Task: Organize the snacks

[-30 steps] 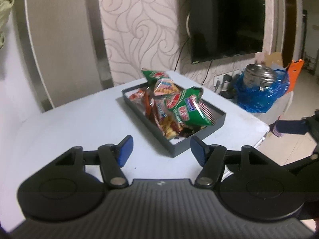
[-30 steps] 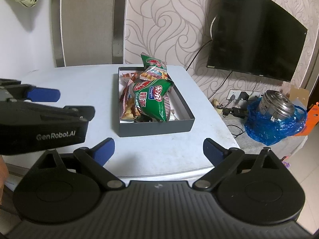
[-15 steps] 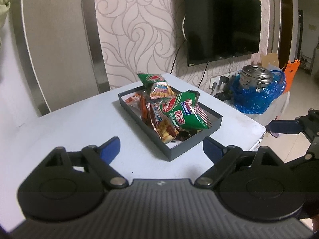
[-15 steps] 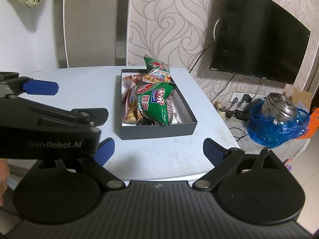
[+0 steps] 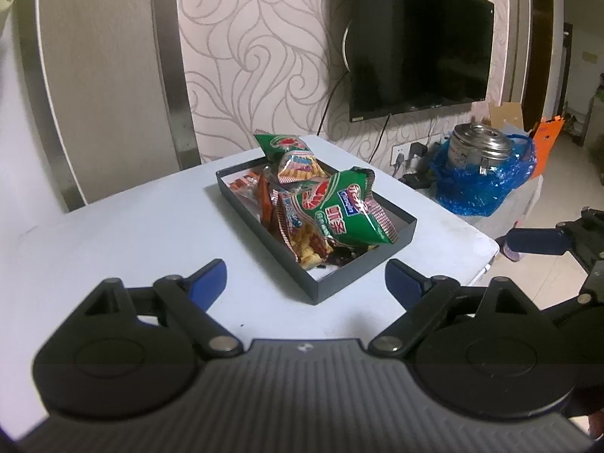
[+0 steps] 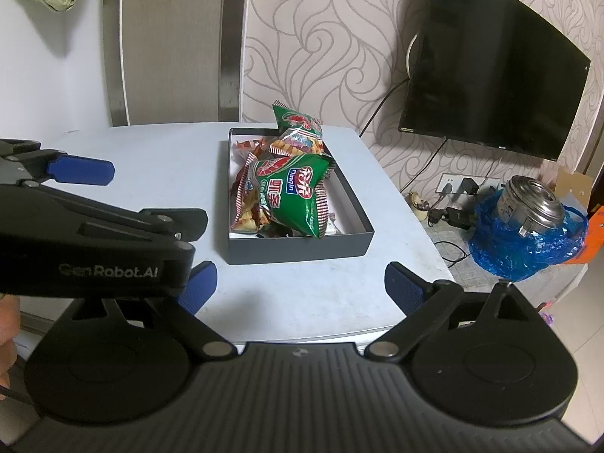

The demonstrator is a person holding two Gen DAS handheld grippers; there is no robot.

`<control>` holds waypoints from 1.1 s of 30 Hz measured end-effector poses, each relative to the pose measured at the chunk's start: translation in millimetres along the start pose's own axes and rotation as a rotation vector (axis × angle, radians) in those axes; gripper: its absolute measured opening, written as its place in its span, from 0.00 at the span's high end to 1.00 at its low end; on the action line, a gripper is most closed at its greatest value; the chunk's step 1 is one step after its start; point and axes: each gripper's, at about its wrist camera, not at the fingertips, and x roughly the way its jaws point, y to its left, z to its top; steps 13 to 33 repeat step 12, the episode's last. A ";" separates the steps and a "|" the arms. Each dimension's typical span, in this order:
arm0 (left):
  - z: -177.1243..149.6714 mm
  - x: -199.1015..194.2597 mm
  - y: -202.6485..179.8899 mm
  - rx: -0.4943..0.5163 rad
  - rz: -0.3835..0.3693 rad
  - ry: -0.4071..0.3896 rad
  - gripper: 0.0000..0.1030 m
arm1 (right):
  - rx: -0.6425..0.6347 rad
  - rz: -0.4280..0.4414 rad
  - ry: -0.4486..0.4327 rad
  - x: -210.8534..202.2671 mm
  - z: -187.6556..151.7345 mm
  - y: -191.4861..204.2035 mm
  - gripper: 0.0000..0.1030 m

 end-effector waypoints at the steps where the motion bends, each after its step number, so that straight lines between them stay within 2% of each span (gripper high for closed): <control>1: 0.1 0.7 1.3 -0.004 0.003 -0.002 0.06 | 0.002 0.001 -0.001 0.0 0.2 0.0 0.05; 6: 0.6 9.3 10.0 -0.047 0.055 0.025 0.07 | 0.004 -0.001 -0.007 0.4 1.1 0.1 0.05; 10: -0.1 10.7 11.4 -0.023 0.071 0.020 0.07 | 0.006 -0.004 -0.006 1.7 1.3 0.0 0.05; 12: 1.3 13.0 11.2 -0.017 0.109 0.032 0.07 | 0.005 -0.006 -0.007 2.0 1.7 0.3 0.05; 33: 1.3 13.0 11.2 -0.017 0.109 0.032 0.07 | 0.005 -0.006 -0.007 2.0 1.7 0.3 0.05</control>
